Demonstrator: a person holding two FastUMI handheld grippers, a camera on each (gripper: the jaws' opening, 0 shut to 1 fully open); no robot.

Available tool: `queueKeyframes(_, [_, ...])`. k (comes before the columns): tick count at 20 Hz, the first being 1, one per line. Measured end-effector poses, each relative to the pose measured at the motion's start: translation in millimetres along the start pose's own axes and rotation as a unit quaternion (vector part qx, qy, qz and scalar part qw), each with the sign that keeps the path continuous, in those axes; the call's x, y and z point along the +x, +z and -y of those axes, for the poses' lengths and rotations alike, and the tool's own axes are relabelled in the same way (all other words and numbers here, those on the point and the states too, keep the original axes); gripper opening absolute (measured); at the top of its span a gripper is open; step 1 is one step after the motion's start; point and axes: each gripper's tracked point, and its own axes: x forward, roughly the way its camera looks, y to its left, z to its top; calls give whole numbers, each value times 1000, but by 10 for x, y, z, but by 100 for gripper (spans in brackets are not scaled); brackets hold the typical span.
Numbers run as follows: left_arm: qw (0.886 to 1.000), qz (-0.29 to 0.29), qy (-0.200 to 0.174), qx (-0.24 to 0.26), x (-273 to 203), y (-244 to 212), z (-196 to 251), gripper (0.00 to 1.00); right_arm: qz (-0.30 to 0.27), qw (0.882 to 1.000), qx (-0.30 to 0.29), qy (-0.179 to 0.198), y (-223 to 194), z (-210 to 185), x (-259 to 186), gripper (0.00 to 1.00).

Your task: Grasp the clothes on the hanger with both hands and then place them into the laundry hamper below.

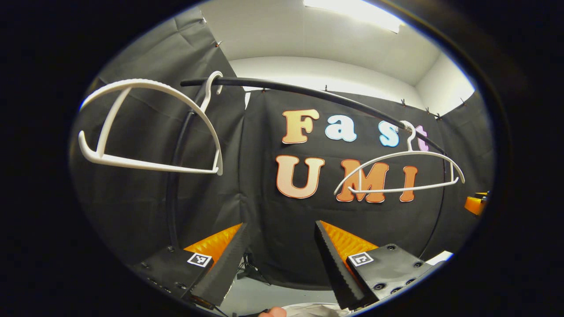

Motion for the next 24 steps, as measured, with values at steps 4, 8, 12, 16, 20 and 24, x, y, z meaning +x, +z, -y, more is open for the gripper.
queueKeyframes(4, [1000, 2, -1, 5, 3, 16, -8, 93, -7, 1000, -3, 0, -60, -17, 12, 93])
queueKeyframes(8, [1000, 4, -7, 9, 44, 33, 61, 96, -14, 1000, -7, -1, -112, -19, 14, 93])
queueKeyframes(12, [1000, 2, -14, 7, 74, 15, 122, 96, -15, 1000, -5, 1, -119, -53, 13, 93])
queueKeyframes(16, [1000, 1, -17, 9, 60, 13, 123, 96, -20, 1000, -3, -2, -157, -53, 3, 93])
queueKeyframes(20, [1000, -3, -16, 7, 41, 0, 103, 96, -27, 1000, 1, 2, -209, -86, -8, 93])
queueKeyframes(24, [1000, -4, -14, 6, 45, -7, 98, 96, -28, 1000, -1, 3, -214, -86, -11, 93])
